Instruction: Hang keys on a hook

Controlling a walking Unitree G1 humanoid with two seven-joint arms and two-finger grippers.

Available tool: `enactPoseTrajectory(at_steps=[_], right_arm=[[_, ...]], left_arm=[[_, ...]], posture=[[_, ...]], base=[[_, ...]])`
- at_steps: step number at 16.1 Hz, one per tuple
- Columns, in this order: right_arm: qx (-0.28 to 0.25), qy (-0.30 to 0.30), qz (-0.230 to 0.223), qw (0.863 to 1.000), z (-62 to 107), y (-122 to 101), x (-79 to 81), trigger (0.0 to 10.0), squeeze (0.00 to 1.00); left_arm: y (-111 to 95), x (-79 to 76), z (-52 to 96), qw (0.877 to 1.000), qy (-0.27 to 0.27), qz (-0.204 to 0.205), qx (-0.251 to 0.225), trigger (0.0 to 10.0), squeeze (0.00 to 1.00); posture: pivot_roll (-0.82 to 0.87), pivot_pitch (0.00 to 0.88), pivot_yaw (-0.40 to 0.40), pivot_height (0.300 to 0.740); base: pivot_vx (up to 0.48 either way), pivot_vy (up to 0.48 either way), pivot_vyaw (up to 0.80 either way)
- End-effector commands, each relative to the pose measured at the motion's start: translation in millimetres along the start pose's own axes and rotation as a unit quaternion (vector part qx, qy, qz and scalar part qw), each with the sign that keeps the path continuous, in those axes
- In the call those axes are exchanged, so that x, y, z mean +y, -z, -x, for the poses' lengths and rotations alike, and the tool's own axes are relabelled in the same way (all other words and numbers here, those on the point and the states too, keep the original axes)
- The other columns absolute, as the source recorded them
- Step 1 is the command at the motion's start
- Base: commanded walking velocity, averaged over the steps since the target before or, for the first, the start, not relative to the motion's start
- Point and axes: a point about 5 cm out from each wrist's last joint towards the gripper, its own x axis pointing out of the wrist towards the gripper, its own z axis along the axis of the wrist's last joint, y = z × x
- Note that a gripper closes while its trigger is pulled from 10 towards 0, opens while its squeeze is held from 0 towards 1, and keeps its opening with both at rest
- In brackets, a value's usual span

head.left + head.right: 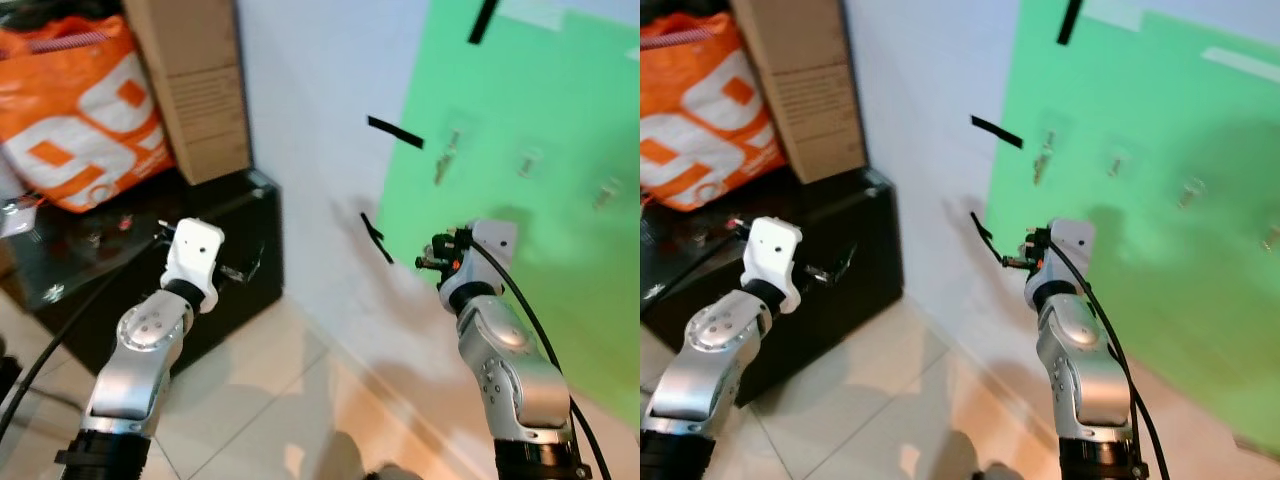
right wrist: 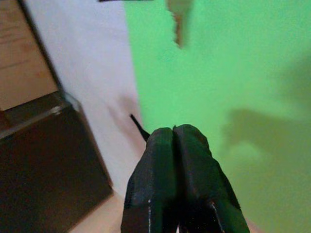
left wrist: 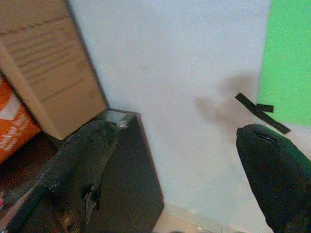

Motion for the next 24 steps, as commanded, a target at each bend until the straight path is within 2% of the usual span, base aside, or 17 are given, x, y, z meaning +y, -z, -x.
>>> enactPoseTrajectory(at_steps=[1, 4, 7, 12, 16, 18, 20, 21, 24], right_arm=[[-0.001, 0.006, 0.004, 1.000, -2.2, -2, -6.9, 10.0, 0.00], [-0.008, -0.011, 0.010, 1.000, -4.4, -5, -0.9, 10.0, 0.00], [-0.011, -0.016, 0.013, 1.000, -5.2, -5, 1.9, 10.0, 0.00], [-0.019, -0.029, 0.009, 0.999, -5.4, -5, 5.9, 10.0, 0.00], [-0.023, -0.048, 0.020, 0.998, -4.5, -6, 10.2, 10.0, 0.00], [-0.025, -0.106, 0.033, 0.994, -2.5, -6, 21.4, 10.0, 0.00], [-0.028, -0.131, 0.036, 0.990, -1.3, -7, 27.3, 10.0, 0.00], [-0.035, -0.183, 0.033, 0.982, 3.9, -12, 36.5, 10.0, 0.00], [-0.045, -0.240, 0.046, 0.969, 7.9, -21, 44.7, 10.0, 0.00]], left_arm=[[-3, -4.2, -3.4, 1.000, 0.007, -0.002, -0.003, 10.0, 0.00], [-4, -5.0, -3.7, 1.000, 0.022, -0.014, -0.006, 10.0, 0.00], [-4, -7.1, -3.0, 0.999, 0.047, -0.014, -0.003, 10.0, 0.00], [-5, -7.1, -2.3, 0.998, 0.065, -0.015, -0.002, 10.0, 0.00], [-5, -6.3, -1.9, 0.997, 0.071, -0.016, -0.002, 10.0, 0.00], [-6, -5.8, -1.5, 0.997, 0.076, -0.020, -0.001, 10.0, 0.00], [-6, -5.9, -1.0, 0.996, 0.081, -0.022, -0.001, 10.0, 0.00], [-7, -7.0, 1.3, 0.996, 0.092, -0.022, -0.004, 10.0, 0.00], [-12, -9.5, 4.1, 0.992, 0.125, -0.014, -0.013, 10.0, 0.00]], posture=[[-0.01, 0.000, -0.001, 0.740], [0.00, 0.000, -0.007, 0.740], [0.01, 0.000, -0.006, 0.740], [0.01, 0.000, 0.005, 0.740], [0.01, 0.000, 0.012, 0.740], [0.01, 0.000, 0.014, 0.740], [0.01, 0.000, 0.014, 0.740], [0.02, 0.000, 0.012, 0.740], [0.02, 0.000, 0.012, 0.740]], base=[[0.000, 0.000, -0.79], [0.000, 0.000, -0.57], [0.000, 0.000, 0.00], [0.288, 0.000, 0.00], [0.323, 0.000, -0.80], [0.328, 0.000, 0.00], [0.328, 0.000, 0.00], [0.262, 0.000, 0.00], [0.000, 0.000, 0.00]])
